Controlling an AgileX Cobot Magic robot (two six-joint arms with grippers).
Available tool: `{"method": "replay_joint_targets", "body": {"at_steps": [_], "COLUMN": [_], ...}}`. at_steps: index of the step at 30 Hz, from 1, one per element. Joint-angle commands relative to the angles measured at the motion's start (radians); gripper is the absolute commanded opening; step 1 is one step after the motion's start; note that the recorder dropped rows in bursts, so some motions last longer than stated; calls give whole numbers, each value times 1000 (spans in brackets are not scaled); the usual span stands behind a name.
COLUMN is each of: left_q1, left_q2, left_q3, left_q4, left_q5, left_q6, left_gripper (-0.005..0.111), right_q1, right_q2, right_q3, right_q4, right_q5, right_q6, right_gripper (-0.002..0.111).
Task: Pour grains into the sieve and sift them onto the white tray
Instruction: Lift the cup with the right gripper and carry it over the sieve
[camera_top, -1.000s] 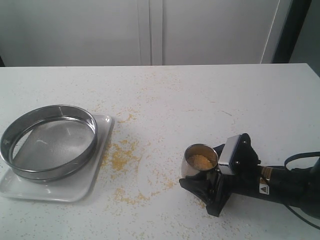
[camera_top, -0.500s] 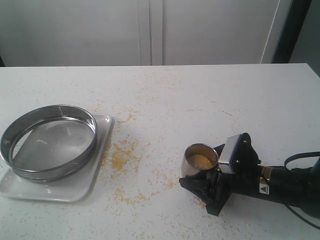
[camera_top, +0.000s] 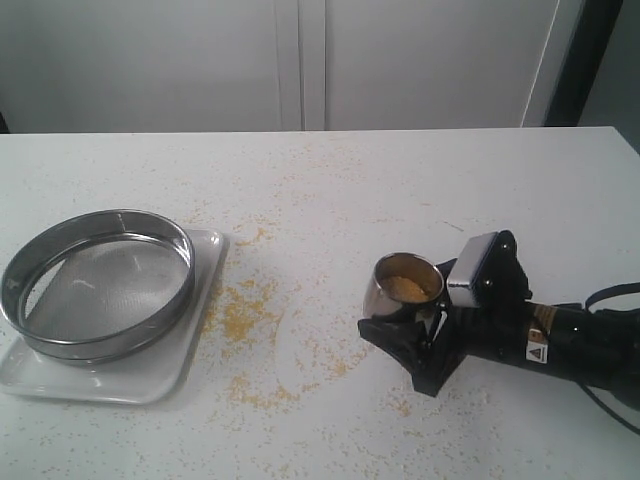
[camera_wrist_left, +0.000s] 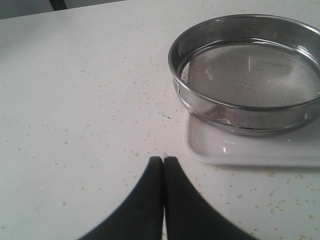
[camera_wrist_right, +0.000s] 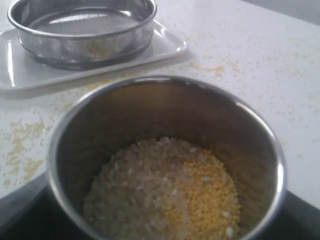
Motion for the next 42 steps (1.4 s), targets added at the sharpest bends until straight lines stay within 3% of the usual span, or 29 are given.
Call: {"method": "replay_joint_targets", "body": {"at_steps": [1,7,15,22,27,38,42], "left_q1": [2,2,2,2,2,2,2], "left_q2": [-4,-4,-4,-4,-4,-4,-4], "left_q3": [7,7,7,7,7,7,7], "left_q4": [-10,-10,-10,-10,-10,-10,-10], "left_q5": [0,0,0,0,0,0,0], "left_q6": [0,0,0,0,0,0,0], "left_gripper": [0,0,0,0,0,0,0], "right_q1": [-1,-1,24,199,334,462,500], "right_q2": [-106,-217,-337,-379,-379,-363,-340], "right_q3": [-5,-18,-138,-262,-388,-546,-605], "right_q4": [-3,-13,-234,-314,-500,-598,-751], "right_q5": [16,100,266,475,592,693,748], "right_q6": [81,193,502,692,919,1079,1225], "right_gripper": [0,0,0,0,0,0,0]}}
